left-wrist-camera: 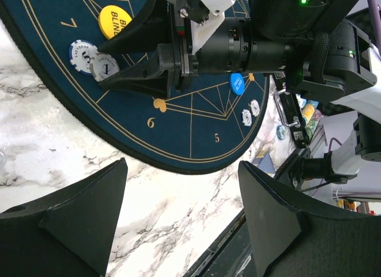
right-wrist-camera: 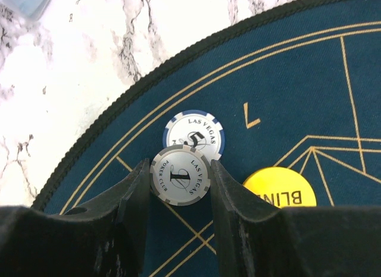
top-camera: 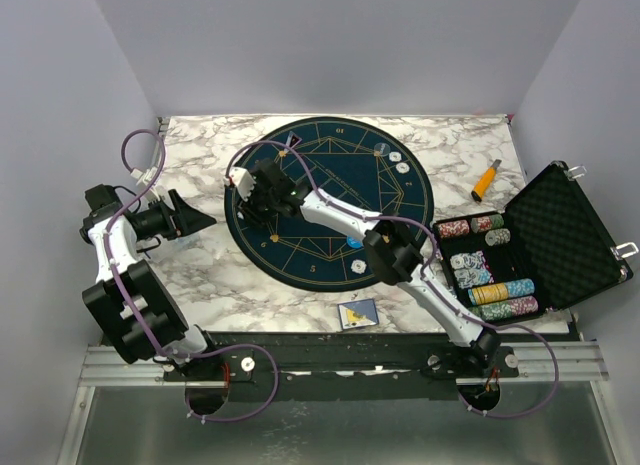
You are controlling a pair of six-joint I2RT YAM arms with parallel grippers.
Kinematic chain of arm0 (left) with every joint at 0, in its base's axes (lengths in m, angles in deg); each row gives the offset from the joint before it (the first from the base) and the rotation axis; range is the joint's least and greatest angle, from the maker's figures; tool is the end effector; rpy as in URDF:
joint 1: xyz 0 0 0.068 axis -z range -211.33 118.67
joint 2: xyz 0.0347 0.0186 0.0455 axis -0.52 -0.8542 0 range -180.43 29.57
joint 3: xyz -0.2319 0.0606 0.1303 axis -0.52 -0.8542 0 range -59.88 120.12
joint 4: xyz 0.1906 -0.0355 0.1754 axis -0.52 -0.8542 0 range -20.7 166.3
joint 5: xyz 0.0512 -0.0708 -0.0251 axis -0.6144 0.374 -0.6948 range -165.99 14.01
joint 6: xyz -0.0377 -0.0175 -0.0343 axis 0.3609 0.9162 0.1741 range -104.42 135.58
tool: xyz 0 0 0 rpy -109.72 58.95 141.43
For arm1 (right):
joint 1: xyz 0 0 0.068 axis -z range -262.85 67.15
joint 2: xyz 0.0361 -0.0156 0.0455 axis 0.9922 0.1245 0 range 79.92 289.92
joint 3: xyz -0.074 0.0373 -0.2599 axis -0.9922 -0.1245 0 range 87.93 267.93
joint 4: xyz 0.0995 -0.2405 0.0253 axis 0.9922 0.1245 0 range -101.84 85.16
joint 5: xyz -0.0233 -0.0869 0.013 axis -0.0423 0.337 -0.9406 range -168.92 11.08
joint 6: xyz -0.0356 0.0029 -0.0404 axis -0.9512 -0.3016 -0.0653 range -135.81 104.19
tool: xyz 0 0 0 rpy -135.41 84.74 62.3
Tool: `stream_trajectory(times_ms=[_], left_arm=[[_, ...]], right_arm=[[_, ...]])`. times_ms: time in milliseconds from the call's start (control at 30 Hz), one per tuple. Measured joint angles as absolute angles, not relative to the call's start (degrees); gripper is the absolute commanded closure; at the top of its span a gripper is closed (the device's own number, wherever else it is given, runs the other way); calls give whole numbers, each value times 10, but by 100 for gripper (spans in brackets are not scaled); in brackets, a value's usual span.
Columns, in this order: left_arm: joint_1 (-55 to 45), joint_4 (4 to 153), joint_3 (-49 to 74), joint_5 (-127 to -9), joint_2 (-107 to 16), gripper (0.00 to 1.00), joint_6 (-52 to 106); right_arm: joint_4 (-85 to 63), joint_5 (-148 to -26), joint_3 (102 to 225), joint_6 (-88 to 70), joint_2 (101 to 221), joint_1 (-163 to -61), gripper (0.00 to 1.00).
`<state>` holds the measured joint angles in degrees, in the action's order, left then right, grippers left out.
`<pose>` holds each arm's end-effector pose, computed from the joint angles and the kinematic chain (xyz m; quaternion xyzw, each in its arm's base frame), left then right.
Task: Distribute texas hold em gaming equipment
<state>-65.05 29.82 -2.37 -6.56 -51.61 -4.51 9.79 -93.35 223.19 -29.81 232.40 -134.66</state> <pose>0.2326 0.1152 0.2495 0.0014 0.8156 -0.4362 0.3802 0.3581 0.4695 0.1522 -0.5317 0.7219 0.2460 0.3684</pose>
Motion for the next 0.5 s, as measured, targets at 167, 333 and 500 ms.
stream_trajectory(times_ms=[167, 333, 500], left_arm=[[-652, 298, -23, -63, -519, 23, -45], [-654, 298, -23, -60, -522, 23, -45], [-654, 297, -23, -57, -522, 23, -45]], right_arm=[[79, -924, 2238, -299, 2331, -1347, 63], [71, -915, 2239, -300, 2334, -1349, 63], [36, -912, 2183, -303, 2307, -1349, 59]])
